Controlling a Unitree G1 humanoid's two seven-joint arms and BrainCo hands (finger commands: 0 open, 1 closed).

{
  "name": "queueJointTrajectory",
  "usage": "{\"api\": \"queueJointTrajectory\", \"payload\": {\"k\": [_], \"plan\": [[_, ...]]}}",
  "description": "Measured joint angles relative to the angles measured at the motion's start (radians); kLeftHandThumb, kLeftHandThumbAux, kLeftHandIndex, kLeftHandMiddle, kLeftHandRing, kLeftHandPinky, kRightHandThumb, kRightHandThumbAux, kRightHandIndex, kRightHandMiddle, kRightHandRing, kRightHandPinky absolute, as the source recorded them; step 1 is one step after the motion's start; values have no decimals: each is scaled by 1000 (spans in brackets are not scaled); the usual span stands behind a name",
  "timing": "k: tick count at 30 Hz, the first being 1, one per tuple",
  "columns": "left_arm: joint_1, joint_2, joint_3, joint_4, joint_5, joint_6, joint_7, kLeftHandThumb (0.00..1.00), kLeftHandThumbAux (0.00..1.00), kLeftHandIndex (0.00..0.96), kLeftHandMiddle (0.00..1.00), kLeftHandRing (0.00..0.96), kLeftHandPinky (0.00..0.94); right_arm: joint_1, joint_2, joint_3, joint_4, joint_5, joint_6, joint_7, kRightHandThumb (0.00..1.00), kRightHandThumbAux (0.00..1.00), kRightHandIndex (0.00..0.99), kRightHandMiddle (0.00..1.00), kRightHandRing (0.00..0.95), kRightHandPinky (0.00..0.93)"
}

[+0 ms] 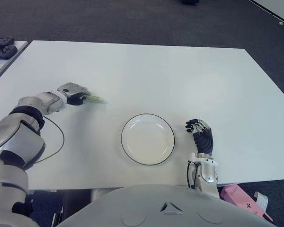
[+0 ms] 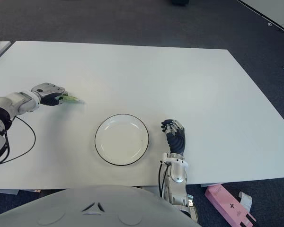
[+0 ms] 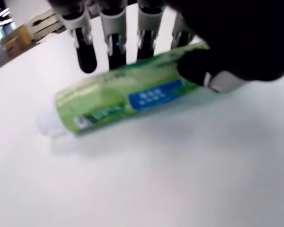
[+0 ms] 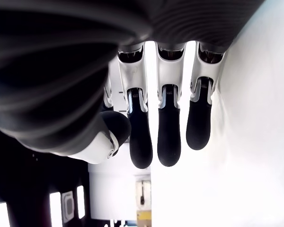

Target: Put the toothpaste on the table into the plate.

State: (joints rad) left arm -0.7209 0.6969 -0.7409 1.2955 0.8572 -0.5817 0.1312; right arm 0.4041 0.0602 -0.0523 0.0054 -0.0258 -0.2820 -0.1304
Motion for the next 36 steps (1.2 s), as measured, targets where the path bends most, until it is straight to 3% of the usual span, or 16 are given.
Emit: {"api": "queueJointTrajectory", "payload": {"k": [6, 14, 29, 36], "plan": [[11, -4, 94, 5, -122, -1, -122, 855, 388, 284, 414, 473, 491, 3, -3, -6, -1, 0, 0, 2, 710, 728, 428, 495, 493, 488], [22, -9, 150, -2, -209, -3, -237, 820, 389, 280, 404, 448, 460, 7, -3, -7, -11, 5, 2, 6, 709, 727, 429, 492, 494, 490], [36, -20, 160, -19, -224, -3, -251, 830, 384, 318, 407, 442, 460, 20, -7, -10, -19, 10, 6, 13, 709, 729, 428, 495, 491, 482], [37, -21, 151, -22, -221, -1, -235, 849, 377, 378, 433, 466, 471, 22, -7, -11, -22, 3, 7, 12, 709, 729, 428, 495, 495, 488]]}}
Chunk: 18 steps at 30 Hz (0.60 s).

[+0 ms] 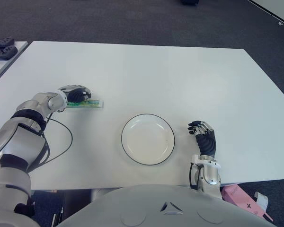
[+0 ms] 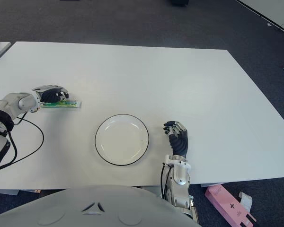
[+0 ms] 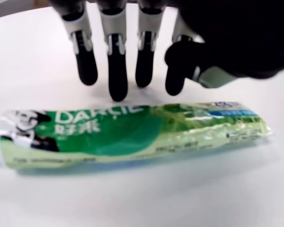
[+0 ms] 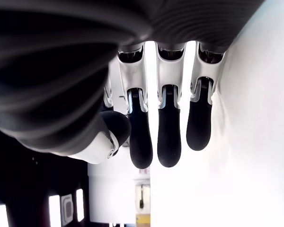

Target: Put the toothpaste on the table into the plate.

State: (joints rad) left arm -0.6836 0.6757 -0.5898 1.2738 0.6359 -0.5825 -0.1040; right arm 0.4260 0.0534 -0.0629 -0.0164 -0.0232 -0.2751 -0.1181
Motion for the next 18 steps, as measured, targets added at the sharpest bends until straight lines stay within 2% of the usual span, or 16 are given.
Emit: {"api": "queueJointTrajectory", "payload": {"k": [1, 5, 10, 11, 13, 16, 18], "plan": [[1, -1, -3, 0, 1, 1, 6, 850, 373, 390, 443, 474, 478, 0, 0, 0, 0, -1, 0, 0, 709, 729, 428, 495, 495, 488], [10, -6, -13, -5, 6, 16, 51, 851, 346, 500, 598, 609, 597, 1, -1, -1, -3, -3, 0, 1, 709, 730, 429, 495, 492, 476], [31, -11, -28, -18, 29, 31, 138, 823, 386, 577, 719, 726, 716, 3, -4, 0, -6, -2, 1, 6, 709, 729, 429, 489, 483, 466], [34, -11, -36, -20, 37, 32, 161, 819, 391, 581, 726, 732, 722, 4, -5, 0, -8, -2, 1, 7, 708, 729, 428, 489, 482, 465], [39, -10, -54, -24, 60, 34, 206, 770, 561, 498, 749, 753, 731, 5, -6, 0, -12, -1, 1, 8, 708, 728, 428, 486, 478, 459], [46, -10, -67, -26, 81, 36, 255, 746, 640, 460, 766, 767, 730, 5, -6, 0, -17, 0, 2, 9, 708, 728, 428, 483, 474, 455], [49, -10, -73, -26, 88, 37, 276, 741, 660, 450, 773, 771, 723, 5, -6, 0, -18, 0, 3, 9, 708, 728, 428, 481, 471, 452]]}}
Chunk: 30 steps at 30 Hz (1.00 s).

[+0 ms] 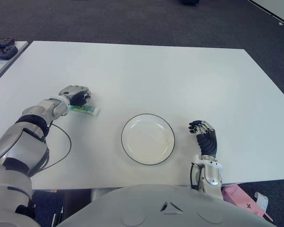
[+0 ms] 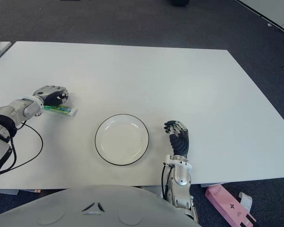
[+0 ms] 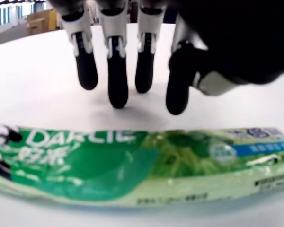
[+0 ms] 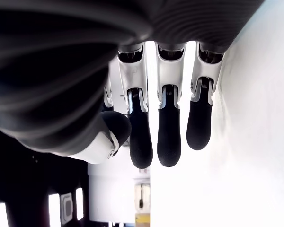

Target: Put the toothpaste on the table into the plate.

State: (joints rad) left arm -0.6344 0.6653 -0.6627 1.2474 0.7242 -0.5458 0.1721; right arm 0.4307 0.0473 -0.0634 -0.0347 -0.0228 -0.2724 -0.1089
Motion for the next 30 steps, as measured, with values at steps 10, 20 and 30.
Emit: {"api": "queueJointTrajectory", "payload": {"k": [10, 20, 30], "plan": [[-9, 0, 15, 8, 0, 0, 15, 730, 680, 435, 657, 593, 470, -2, -4, -3, 11, 0, 1, 1, 709, 728, 429, 491, 484, 482], [-27, 5, 45, 8, -27, 2, -63, 642, 303, 357, 412, 376, 349, -2, -3, 0, 3, 11, 3, 6, 708, 727, 429, 485, 481, 469], [-43, 10, 57, 8, -27, 4, -115, 569, 239, 136, 226, 221, 237, -2, -3, 2, 3, 6, 8, 5, 709, 728, 429, 490, 489, 483]]}}
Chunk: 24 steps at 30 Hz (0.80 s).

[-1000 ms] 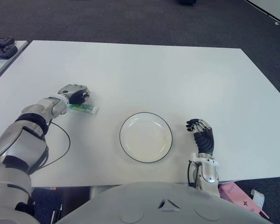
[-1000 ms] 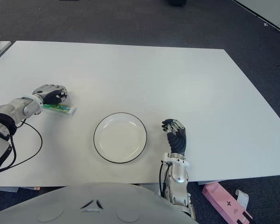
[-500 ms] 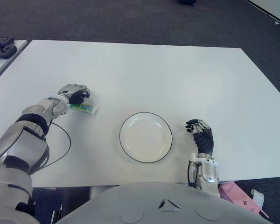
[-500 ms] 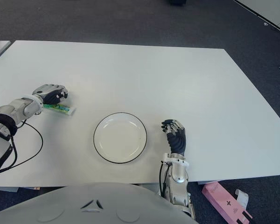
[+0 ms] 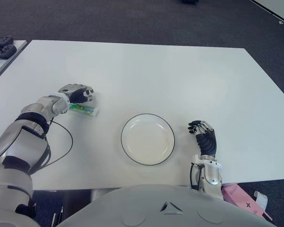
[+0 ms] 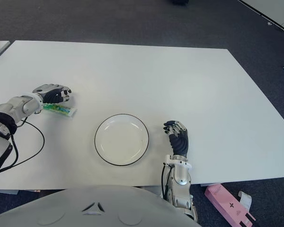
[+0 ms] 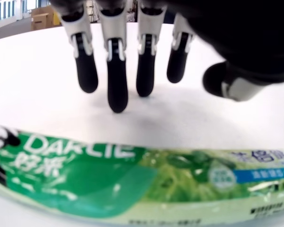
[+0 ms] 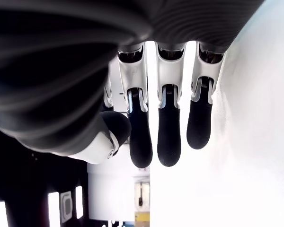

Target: Put the toothpaste on the table into the plate.

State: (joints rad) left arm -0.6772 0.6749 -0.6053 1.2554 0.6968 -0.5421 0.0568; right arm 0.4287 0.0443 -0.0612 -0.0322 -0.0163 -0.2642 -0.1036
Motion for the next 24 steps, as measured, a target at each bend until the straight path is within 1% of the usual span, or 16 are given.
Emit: {"api": "queueJointTrajectory", "payload": {"k": [3, 7, 9, 12, 14, 18, 24], "plan": [[-10, 10, 8, -11, -7, 1, -42, 550, 220, 81, 178, 173, 205, 0, 0, 0, 0, -4, 0, -2, 709, 728, 429, 491, 490, 485], [-12, 31, 20, -38, -21, 0, -106, 542, 212, 41, 141, 139, 203, -1, 0, 0, 2, -9, 0, -4, 709, 728, 429, 491, 490, 484], [-11, 39, 29, -51, -25, 0, -130, 537, 203, 21, 125, 117, 143, -1, -1, 0, 3, -9, 0, -4, 710, 728, 429, 490, 487, 478], [-10, 55, 42, -86, -34, 1, -177, 540, 198, 13, 118, 92, 94, -3, -1, -1, 3, -7, 1, -4, 709, 728, 429, 489, 485, 473], [-10, 64, 49, -105, -39, 2, -202, 542, 197, 11, 116, 85, 80, -3, 0, -1, 2, -5, 2, -3, 709, 727, 429, 488, 485, 472], [-3, 82, 74, -147, -52, 10, -261, 545, 238, 19, 101, 66, 122, -4, 0, -1, 3, 1, 3, -2, 709, 727, 429, 489, 481, 469], [0, 114, 121, -208, -79, 28, -320, 533, 293, 33, 86, 72, 173, -6, -2, -1, 4, 3, 3, -2, 710, 727, 429, 490, 482, 477]]}}
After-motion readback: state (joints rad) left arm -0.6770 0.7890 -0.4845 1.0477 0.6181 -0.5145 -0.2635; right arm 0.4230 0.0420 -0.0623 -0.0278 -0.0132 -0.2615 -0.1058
